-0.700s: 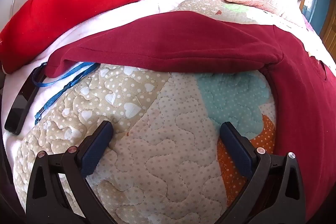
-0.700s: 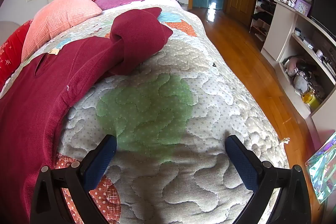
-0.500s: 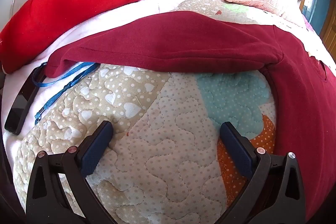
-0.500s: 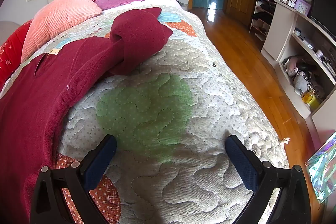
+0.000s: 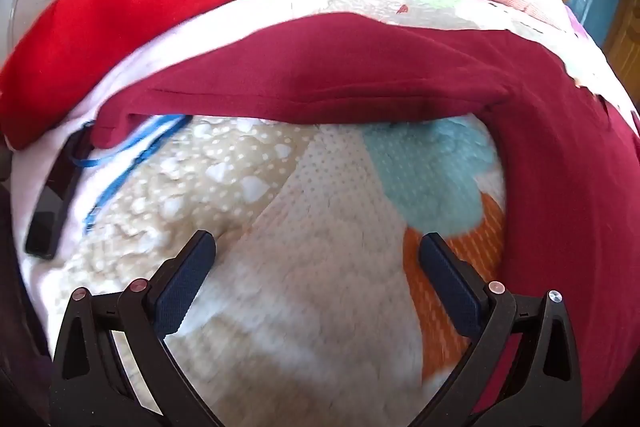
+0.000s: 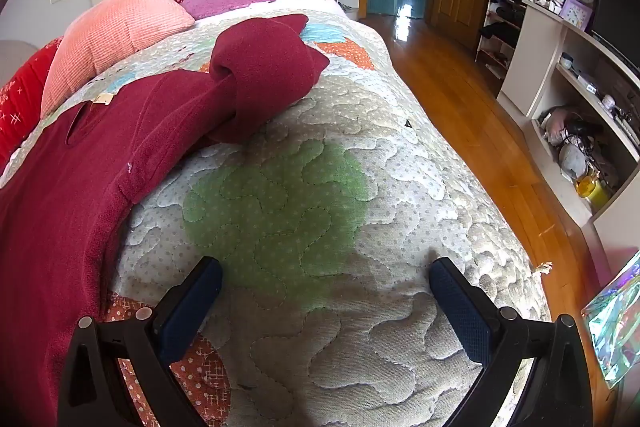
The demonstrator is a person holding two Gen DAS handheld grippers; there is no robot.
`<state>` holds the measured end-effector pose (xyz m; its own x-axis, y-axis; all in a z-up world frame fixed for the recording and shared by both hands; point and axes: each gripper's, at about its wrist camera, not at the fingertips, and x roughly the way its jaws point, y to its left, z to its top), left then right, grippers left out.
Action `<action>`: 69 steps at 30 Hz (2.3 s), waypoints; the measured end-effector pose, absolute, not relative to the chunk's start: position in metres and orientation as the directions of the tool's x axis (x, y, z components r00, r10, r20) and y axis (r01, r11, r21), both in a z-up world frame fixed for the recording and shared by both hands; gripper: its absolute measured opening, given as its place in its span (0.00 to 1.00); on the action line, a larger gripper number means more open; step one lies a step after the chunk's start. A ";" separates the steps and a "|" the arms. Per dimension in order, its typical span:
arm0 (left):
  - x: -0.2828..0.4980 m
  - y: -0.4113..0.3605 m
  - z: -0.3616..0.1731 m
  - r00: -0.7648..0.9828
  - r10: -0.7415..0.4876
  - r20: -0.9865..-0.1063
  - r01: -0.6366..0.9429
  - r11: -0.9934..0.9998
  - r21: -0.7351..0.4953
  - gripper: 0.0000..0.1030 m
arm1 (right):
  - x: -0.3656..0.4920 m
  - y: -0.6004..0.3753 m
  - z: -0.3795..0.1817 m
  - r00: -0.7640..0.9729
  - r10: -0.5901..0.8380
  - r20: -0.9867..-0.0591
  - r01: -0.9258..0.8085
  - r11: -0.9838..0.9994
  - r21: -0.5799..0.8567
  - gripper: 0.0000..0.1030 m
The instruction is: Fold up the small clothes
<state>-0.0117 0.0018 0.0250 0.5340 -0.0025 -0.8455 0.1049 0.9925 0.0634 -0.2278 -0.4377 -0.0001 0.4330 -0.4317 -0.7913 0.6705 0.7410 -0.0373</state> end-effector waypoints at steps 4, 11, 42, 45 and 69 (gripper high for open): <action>-0.041 0.009 0.052 0.584 -0.032 -0.811 0.112 0.993 0.041 0.99 | -0.228 -0.438 0.000 0.433 -0.432 -0.791 0.671 0.741 -0.037 1.00; -0.079 -0.008 0.079 0.619 -0.124 -0.776 0.198 0.980 0.002 0.99 | -0.232 -0.437 0.008 0.445 -0.374 -0.813 0.631 0.776 -0.011 1.00; -0.155 -0.107 0.114 0.629 -0.319 -0.709 0.432 0.902 -0.023 0.99 | -0.283 -0.332 0.138 0.693 -0.287 -0.661 0.448 0.890 0.083 0.99; -0.155 -0.104 0.116 0.634 -0.318 -0.705 0.426 0.904 -0.025 0.99 | -0.271 -0.321 0.136 0.709 -0.258 -0.656 0.422 0.901 0.102 0.99; -0.128 -0.089 0.097 0.626 -0.279 -0.728 0.372 0.927 -0.035 0.99 | -0.205 -0.268 0.104 0.696 -0.214 -0.686 0.379 0.920 0.097 0.99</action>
